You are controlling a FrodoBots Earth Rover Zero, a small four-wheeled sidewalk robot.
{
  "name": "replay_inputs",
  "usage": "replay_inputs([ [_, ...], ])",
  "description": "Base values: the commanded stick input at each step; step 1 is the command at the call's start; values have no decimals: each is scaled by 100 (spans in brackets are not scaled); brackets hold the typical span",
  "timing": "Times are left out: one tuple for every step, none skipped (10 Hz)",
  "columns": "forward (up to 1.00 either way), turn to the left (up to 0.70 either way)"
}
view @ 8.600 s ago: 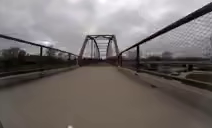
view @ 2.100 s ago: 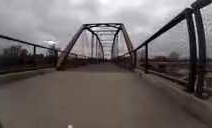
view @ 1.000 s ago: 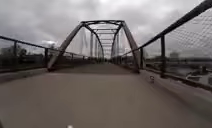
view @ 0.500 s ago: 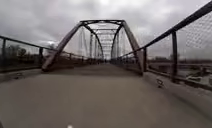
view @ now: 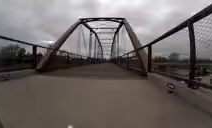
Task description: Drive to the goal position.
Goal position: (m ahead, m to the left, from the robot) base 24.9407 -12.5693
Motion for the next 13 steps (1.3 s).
replay_inputs([
  [100,0],
  [100,0],
  [100,0],
  [100,0],
  [100,0],
  [100,0],
  [100,0],
  [100,0],
  [100,0],
  [100,0],
  [100,0],
  [100,0],
  [100,0],
])
